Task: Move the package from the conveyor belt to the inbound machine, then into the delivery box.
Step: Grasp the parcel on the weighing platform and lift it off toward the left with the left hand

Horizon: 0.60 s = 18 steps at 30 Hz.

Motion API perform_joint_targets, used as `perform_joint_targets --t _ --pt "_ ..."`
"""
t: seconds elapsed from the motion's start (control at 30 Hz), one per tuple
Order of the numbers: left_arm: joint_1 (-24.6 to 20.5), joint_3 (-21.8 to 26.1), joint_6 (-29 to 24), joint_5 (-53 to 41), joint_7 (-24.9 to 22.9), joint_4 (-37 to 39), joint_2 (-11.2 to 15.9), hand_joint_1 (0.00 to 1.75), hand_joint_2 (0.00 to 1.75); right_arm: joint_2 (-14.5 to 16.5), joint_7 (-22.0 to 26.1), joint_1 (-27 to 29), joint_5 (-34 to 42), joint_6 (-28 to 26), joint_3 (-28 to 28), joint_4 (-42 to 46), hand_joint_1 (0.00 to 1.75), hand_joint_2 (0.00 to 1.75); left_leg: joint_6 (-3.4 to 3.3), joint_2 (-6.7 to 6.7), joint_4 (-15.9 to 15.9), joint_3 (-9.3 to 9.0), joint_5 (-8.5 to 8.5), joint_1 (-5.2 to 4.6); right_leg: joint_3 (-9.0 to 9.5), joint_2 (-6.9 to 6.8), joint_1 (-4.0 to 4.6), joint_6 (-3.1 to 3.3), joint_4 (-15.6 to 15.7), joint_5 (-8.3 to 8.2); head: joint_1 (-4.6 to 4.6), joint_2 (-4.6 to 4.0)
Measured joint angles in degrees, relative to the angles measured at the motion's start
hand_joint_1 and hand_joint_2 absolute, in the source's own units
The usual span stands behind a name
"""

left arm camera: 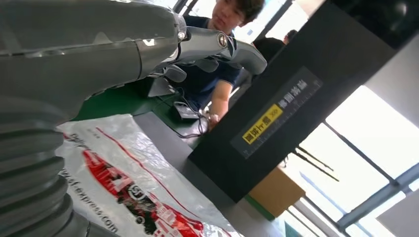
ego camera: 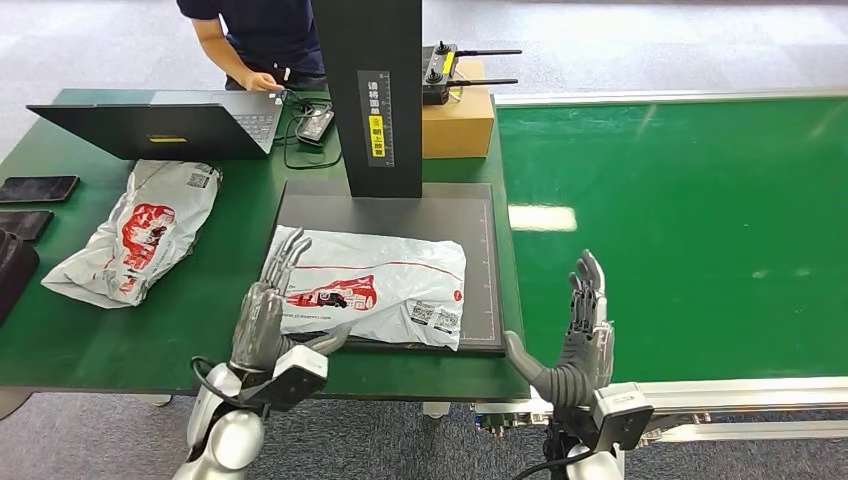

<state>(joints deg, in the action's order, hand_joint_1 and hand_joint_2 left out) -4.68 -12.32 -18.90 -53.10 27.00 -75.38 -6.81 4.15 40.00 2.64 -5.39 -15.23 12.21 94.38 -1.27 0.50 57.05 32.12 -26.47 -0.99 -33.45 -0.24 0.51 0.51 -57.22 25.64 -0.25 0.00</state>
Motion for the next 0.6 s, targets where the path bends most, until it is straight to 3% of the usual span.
perform_joint_targets --t 0.23,0.6 --pt "-7.86 -3.50 2.28 -2.44 -2.26 8.51 2.66 0.00 1.75 1.08 0.00 0.15 0.37 2.00 -0.58 -0.98 0.00 1.75 0.00 0.00 0.00 0.01 0.01 0.00 -0.02 -0.02 0.01 0.02 -0.01 -0.01 0.00 0.00" --pt "-24.41 -10.37 9.03 -9.01 -8.22 31.01 4.60 0.00 1.75 1.39 0.00 -1.10 1.30 2.77 -0.99 -2.96 0.00 1.75 0.03 0.00 0.00 0.01 0.04 0.00 0.00 -0.02 0.00 0.05 -0.03 -0.04 0.00 0.00"
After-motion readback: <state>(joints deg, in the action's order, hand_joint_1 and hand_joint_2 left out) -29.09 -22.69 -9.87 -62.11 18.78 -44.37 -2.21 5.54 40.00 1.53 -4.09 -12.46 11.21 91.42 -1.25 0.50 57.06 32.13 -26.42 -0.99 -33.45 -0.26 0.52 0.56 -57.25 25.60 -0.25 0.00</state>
